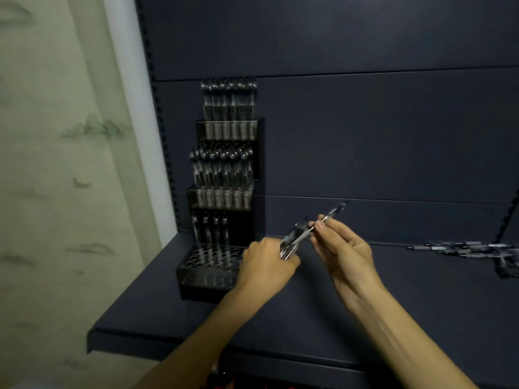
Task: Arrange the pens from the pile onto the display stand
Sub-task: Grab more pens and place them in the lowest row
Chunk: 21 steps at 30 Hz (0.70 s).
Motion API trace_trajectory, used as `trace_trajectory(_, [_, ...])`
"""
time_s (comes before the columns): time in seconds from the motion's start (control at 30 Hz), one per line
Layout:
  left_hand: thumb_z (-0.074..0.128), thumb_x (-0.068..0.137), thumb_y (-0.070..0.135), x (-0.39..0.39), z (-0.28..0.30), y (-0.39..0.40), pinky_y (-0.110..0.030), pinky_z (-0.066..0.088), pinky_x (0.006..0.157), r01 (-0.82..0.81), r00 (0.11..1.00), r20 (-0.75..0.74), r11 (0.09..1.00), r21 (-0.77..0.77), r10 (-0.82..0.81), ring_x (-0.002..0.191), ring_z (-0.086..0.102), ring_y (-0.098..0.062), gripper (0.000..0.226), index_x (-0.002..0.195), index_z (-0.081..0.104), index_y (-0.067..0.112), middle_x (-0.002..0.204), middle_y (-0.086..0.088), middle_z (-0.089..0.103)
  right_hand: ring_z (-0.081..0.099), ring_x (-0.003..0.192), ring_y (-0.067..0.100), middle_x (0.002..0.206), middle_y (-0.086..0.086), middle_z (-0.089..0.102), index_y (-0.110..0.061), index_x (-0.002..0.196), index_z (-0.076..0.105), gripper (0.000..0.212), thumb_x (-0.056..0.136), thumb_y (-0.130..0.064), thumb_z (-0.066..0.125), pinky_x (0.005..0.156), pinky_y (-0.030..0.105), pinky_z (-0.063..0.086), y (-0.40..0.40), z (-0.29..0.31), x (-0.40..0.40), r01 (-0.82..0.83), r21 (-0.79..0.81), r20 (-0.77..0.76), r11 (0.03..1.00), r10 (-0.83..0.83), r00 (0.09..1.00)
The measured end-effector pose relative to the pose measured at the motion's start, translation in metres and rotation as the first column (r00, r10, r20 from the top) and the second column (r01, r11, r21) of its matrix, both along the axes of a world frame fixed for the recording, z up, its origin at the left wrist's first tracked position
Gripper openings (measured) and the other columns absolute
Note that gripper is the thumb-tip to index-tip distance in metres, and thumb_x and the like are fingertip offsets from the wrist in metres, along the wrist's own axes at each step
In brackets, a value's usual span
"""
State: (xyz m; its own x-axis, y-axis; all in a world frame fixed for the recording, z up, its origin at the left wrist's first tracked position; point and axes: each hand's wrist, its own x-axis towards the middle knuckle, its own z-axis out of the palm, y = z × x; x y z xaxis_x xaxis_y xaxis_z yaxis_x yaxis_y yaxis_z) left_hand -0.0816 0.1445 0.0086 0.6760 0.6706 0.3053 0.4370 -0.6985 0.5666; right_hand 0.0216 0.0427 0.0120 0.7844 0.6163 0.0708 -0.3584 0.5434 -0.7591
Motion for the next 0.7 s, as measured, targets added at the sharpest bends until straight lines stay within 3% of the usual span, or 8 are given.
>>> trace_trajectory(0.13, [0.061, 0.087, 0.027, -0.049, 0.003, 0.031, -0.036, 0.044, 0.067, 0.024, 0.999, 0.036, 1.0, -0.003, -0.024, 0.072, 0.062, -0.024, 0.026, 0.068, 0.057, 0.01, 0.068, -0.003, 0.064, 0.073, 0.085, 0.012, 0.09, 0.006, 0.077, -0.005, 0.093, 0.072, 0.012, 0.082, -0.003, 0.071, 0.084, 0.024, 0.059, 0.024, 0.012, -0.023, 0.067, 0.047, 0.061, 0.997, -0.07, 0.996])
trace_trajectory(0.23, [0.062, 0.086, 0.029, -0.087, -0.006, 0.063, -0.034, 0.045, 0.06, 0.034, 0.998, 0.06, 0.999, -0.032, -0.032, 0.065, 0.061, -0.02, 0.033, 0.059, 0.05, 0.015, 0.061, 0.0, 0.062, 0.073, 0.082, 0.016, 0.089, 0.009, 0.075, -0.003, 0.096, 0.071, 0.009, 0.087, -0.003, 0.07, 0.083, 0.029, 0.061, 0.05, 0.012, -0.044, 0.17, 0.021, 0.168, 0.985, -0.171, 0.971])
trace_trajectory(0.33, [0.062, 0.086, 0.028, -0.12, -0.017, 0.095, -0.029, 0.036, 0.051, 0.043, 0.995, 0.088, 0.998, -0.036, -0.04, 0.055, 0.055, -0.013, 0.038, 0.055, 0.042, 0.019, 0.054, 0.004, 0.054, 0.074, 0.085, 0.021, 0.091, 0.012, 0.075, -0.001, 0.102, 0.071, 0.015, 0.089, -0.008, 0.072, 0.079, 0.03, 0.062, 0.077, 0.004, -0.063, 0.352, -0.099, 0.441, 0.931, -0.276, 0.854])
trace_trajectory(0.43, [0.062, 0.086, 0.026, -0.139, -0.023, 0.121, -0.029, 0.036, 0.048, 0.03, 0.993, 0.113, 0.998, -0.048, -0.025, 0.052, 0.053, -0.014, 0.038, 0.054, 0.041, 0.02, 0.052, 0.005, 0.054, 0.075, 0.084, 0.012, 0.087, 0.002, 0.077, -0.011, 0.1, 0.074, 0.012, 0.089, -0.013, 0.075, 0.076, 0.025, 0.061, 0.096, -0.004, -0.075, 0.51, -0.152, 0.685, 0.847, -0.282, 0.671])
trace_trajectory(0.53, [0.062, 0.085, 0.029, -0.149, -0.027, 0.136, -0.032, 0.04, 0.05, 0.028, 0.994, 0.112, 0.998, -0.059, -0.021, 0.056, 0.06, -0.018, 0.036, 0.055, 0.044, 0.019, 0.055, 0.001, 0.059, 0.074, 0.081, 0.005, 0.086, -0.007, 0.076, -0.018, 0.1, 0.074, 0.012, 0.088, -0.016, 0.076, 0.077, 0.021, 0.059, 0.108, -0.008, -0.08, 0.583, -0.159, 0.791, 0.797, -0.25, 0.558])
trace_trajectory(0.7, [0.062, 0.085, 0.028, -0.153, -0.028, 0.143, -0.029, 0.032, 0.049, 0.007, 0.991, 0.135, 0.998, -0.063, 0.002, 0.057, 0.057, -0.017, 0.037, 0.055, 0.042, 0.021, 0.055, 0.004, 0.056, 0.072, 0.081, 0.002, 0.087, -0.009, 0.075, -0.016, 0.102, 0.075, 0.015, 0.088, -0.02, 0.077, 0.079, 0.023, 0.059, 0.12, -0.015, -0.073, 0.639, -0.195, 0.865, 0.744, -0.176, 0.47])
